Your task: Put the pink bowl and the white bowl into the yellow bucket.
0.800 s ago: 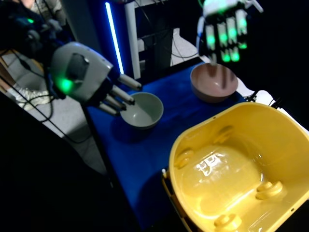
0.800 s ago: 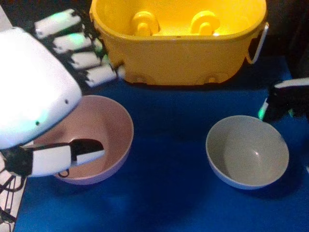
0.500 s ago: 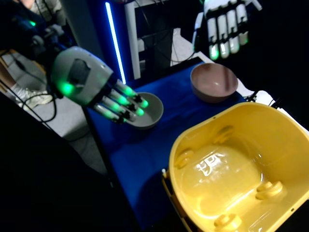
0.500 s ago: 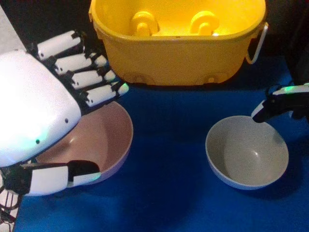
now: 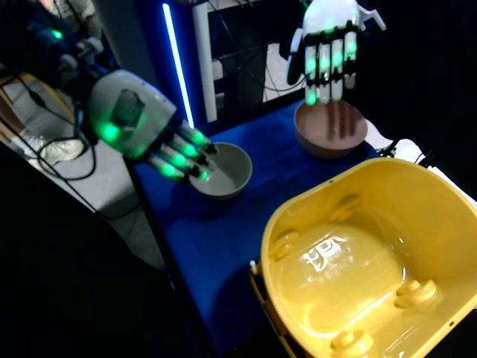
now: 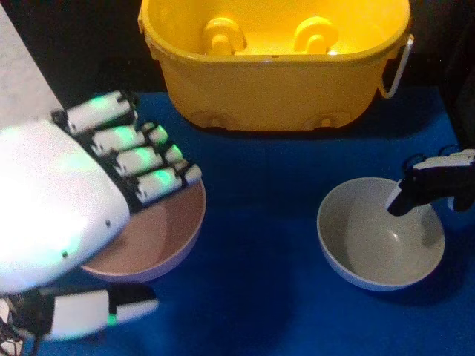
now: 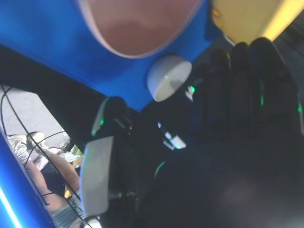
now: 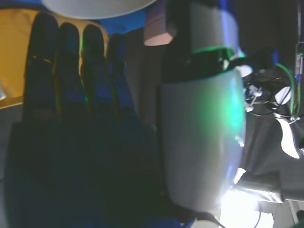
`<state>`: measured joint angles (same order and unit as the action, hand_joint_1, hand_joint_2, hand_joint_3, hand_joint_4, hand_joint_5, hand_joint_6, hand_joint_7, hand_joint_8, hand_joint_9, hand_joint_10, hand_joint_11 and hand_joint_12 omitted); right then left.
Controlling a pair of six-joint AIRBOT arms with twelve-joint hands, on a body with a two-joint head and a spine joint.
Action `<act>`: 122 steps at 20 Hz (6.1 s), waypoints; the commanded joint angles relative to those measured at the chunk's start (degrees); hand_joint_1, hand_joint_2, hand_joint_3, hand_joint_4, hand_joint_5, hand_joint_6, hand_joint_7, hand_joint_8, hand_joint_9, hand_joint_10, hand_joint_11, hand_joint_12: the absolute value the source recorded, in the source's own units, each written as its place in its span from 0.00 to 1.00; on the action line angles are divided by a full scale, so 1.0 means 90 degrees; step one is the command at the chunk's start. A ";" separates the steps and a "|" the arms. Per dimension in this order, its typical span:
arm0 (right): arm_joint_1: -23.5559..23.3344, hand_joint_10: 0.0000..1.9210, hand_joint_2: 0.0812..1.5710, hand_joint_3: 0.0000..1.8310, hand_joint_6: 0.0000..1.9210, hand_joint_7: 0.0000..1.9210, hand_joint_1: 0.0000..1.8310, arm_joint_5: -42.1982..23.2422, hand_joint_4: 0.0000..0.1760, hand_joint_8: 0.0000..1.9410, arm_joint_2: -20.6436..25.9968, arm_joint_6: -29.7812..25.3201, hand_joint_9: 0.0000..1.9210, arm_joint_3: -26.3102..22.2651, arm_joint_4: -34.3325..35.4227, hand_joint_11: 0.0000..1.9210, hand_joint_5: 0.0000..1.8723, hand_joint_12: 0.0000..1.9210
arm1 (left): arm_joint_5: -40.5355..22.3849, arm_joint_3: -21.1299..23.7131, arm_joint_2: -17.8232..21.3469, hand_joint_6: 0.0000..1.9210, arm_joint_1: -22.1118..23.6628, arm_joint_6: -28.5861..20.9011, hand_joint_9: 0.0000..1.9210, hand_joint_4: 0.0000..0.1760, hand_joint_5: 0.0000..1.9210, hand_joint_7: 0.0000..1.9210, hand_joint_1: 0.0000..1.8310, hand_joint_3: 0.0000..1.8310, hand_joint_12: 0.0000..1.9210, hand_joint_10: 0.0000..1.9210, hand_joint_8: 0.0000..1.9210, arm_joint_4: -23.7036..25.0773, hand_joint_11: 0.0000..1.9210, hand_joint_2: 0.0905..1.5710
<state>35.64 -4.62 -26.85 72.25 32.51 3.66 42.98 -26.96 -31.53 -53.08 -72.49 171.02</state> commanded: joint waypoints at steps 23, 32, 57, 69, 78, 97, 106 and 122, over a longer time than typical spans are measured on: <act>0.0782 0.27 0.51 0.00 0.28 0.19 0.41 -0.0930 0.00 0.00 -0.1232 -0.0015 0.06 0.0664 0.0043 0.00 0.13 0.61 | 0.1420 -0.0814 -0.1104 0.00 -0.0863 -0.0581 0.17 0.00 0.21 0.20 0.32 0.00 0.62 0.01 0.00 -0.0124 0.00 0.64; 0.0819 0.31 0.53 0.00 0.35 0.22 0.41 -0.0975 0.00 0.01 -0.1833 -0.0014 0.06 0.1140 0.0042 0.00 0.12 0.63 | 0.1359 -0.1382 -0.1769 0.01 -0.0983 -0.0582 0.17 0.00 0.22 0.20 0.31 0.00 0.63 0.01 0.00 -0.0680 0.00 0.63; 0.0908 0.75 0.76 0.00 0.72 0.36 0.81 -0.2223 0.00 0.72 -0.1200 -0.0016 0.39 0.0320 0.0118 0.34 0.37 0.87 | 0.2612 -0.0902 -0.0713 0.60 -0.1120 -0.2510 0.39 0.00 0.35 0.43 0.74 0.00 0.80 0.80 0.69 0.0173 0.34 0.76; 0.0483 0.70 0.75 0.00 0.71 0.38 0.81 -0.2867 0.00 0.70 -0.1268 -0.0016 0.39 0.0060 0.0116 0.38 0.38 0.85 | 0.3072 -0.0894 -0.0214 0.54 -0.1364 -0.3668 0.43 0.00 0.38 0.46 0.74 0.00 0.89 0.79 0.67 0.0173 0.35 0.74; -0.0269 0.75 0.76 0.00 0.71 0.37 0.73 -0.2867 0.00 0.71 -0.1361 -0.0014 0.43 0.0349 -0.0155 0.42 0.38 0.86 | 0.3723 -0.0843 0.0431 0.61 -0.1352 -0.3651 0.37 0.00 0.36 0.43 0.73 0.00 0.87 0.81 0.72 0.0173 0.33 0.77; -0.1747 0.61 0.73 0.00 0.73 0.42 0.81 -0.2866 0.00 0.60 -0.2025 -0.0013 0.45 0.1412 -0.0986 0.32 0.42 0.85 | 0.4084 -0.1285 0.0094 0.64 -0.0196 -0.2579 0.51 0.00 0.32 0.37 0.64 0.00 1.00 0.93 0.90 0.0173 0.55 0.82; -0.1858 0.72 0.75 0.00 0.71 0.39 0.73 -0.2853 0.00 0.67 -0.1987 -0.0015 0.40 0.1785 -0.0937 0.34 0.43 0.82 | 0.2324 -0.1606 -0.1333 0.57 0.1852 -0.0275 0.38 0.00 0.37 0.41 0.73 0.00 0.86 0.82 0.72 0.0173 0.37 0.76; -0.2855 0.72 0.78 0.00 0.81 0.33 0.80 -0.2356 0.00 0.72 -0.2619 0.1424 0.36 0.2572 -0.0510 0.29 0.33 0.91 | 0.1360 -0.2370 -0.2318 0.64 0.3214 0.0419 0.44 0.00 0.39 0.44 0.74 0.00 0.80 0.73 0.62 0.0173 0.34 0.74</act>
<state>10.98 -19.44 -50.52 85.12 55.53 -1.48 49.82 -48.49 -52.31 -24.60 -69.12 170.01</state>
